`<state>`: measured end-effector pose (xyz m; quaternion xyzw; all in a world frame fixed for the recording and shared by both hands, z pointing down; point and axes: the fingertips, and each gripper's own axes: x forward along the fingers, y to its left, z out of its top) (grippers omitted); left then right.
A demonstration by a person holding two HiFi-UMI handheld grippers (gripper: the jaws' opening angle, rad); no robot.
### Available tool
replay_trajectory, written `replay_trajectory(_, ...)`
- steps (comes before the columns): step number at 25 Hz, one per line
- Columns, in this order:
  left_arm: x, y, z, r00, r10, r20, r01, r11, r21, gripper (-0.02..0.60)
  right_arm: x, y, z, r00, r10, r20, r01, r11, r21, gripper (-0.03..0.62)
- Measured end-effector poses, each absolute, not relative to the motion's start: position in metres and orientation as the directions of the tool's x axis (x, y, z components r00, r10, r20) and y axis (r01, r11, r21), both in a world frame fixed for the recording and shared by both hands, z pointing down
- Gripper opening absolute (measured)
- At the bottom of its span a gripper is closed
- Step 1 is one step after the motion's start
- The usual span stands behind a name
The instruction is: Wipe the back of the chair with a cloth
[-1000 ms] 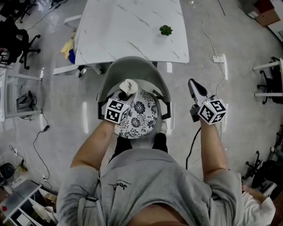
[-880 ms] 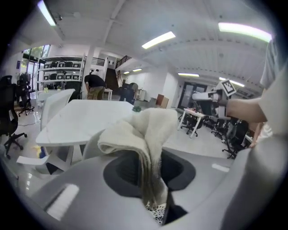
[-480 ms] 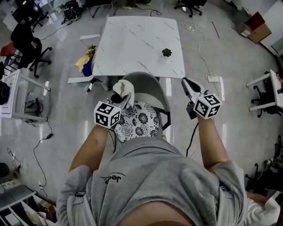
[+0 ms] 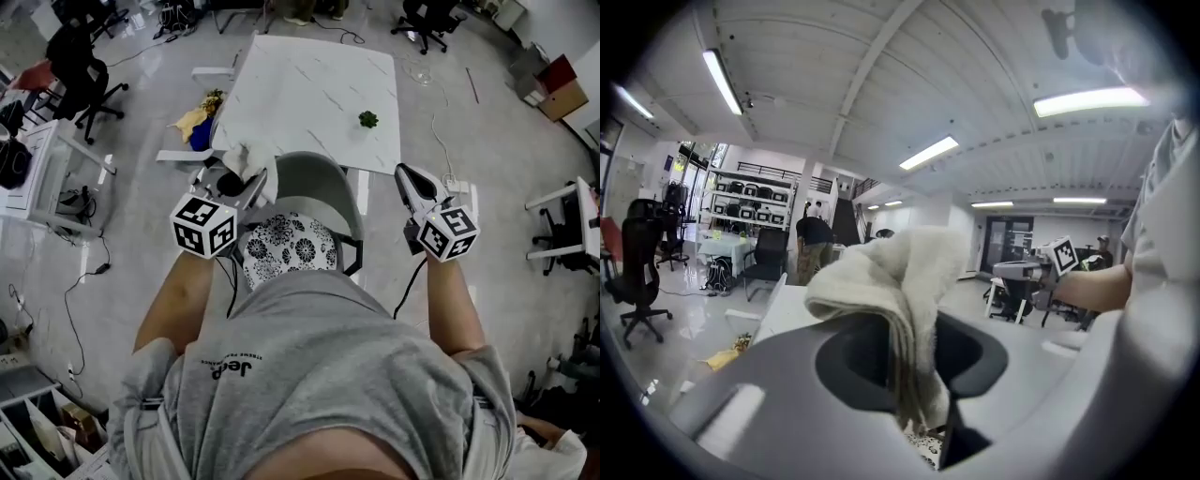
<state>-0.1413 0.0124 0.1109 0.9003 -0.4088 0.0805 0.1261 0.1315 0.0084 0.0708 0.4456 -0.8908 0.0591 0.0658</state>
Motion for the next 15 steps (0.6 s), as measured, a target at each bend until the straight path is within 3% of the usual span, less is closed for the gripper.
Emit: replay_trajectory(15,-0.151,0.028,0.083,0.643,-0.743,0.184,-0.766,-0.626,0.147,0.144,0.123,0.011,0.067,-0.616,-0.776,0.138,-0.787,0.615,-0.056,0.0)
